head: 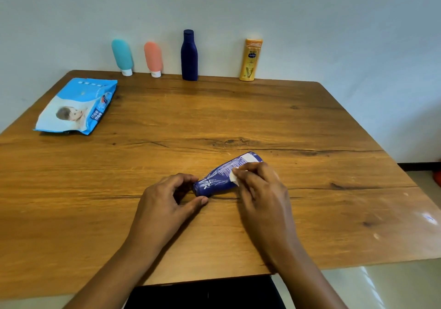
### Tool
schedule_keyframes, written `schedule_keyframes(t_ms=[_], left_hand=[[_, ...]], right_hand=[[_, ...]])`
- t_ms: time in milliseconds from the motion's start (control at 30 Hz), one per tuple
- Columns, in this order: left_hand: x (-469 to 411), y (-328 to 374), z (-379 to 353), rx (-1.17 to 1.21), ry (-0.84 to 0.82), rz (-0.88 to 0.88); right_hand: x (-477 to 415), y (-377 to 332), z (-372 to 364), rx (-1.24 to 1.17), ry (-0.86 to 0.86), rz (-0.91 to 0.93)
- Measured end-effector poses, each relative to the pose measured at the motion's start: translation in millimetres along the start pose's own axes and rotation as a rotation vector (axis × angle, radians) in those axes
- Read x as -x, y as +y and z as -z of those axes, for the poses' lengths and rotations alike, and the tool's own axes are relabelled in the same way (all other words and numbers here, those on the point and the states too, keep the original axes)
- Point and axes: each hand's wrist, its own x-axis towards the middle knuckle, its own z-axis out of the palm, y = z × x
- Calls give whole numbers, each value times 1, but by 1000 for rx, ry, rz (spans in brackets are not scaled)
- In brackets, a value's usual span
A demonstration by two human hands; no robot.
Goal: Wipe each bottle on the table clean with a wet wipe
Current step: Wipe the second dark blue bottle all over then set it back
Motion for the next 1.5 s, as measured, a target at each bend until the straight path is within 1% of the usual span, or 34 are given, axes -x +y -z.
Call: schedule_keyframes(t_ms=[67,167,233,300,367,500,633,767,800,934,1000,1067,1100,1134,1234,1300,1367,1434,1500], left_hand=[[0,1,2,40,-16,40],[1,3,4,125,-31,56],[1,4,4,144,-31,61],[0,4,3,127,-25,72],[-1,3,2,113,-13,87],[-1,3,2,124,-14,83],[-2,2,0,80,-6,92],[-3,1,0,128,5,95],[-3,1,0,122,8,94],[-2,4,1,80,1,91],[-1,3,0,85,3,92],[-1,3,0,82,-3,87],[-1,2,0,81,-2,82],[-1,2,0,78,4,77],[-1,0,-1,76,15,65],[-2,0,-1,83,18,67],[-2,-1,0,79,19,70],[-2,1,0,68,10,76],[-2,2,1,67,1,77]], right_hand=[[0,-9,-6,11,-35,52],[2,-24,-16,71,-235,205],[0,-25,-18,182,-305,278],[-5,-19,-17,271,-264,225],[-7,-19,-17,284,-227,177],[2,-26,-19,308,-297,282],[-5,-21,-13,325,-193,131],[5,-26,-19,316,-325,268],[4,-23,-17,303,-326,266],[-9,-14,-9,314,-190,85],[-6,-24,-15,343,-214,131],[4,-30,-21,319,-292,215],[5,-27,-19,298,-305,208],[2,-20,-15,289,-284,173],[-20,17,-3,271,-117,-20],[-31,30,3,253,-80,-94],[-27,18,-3,263,-105,-32],[-9,-3,-9,266,-187,83],[-4,-6,-4,245,-244,125]])
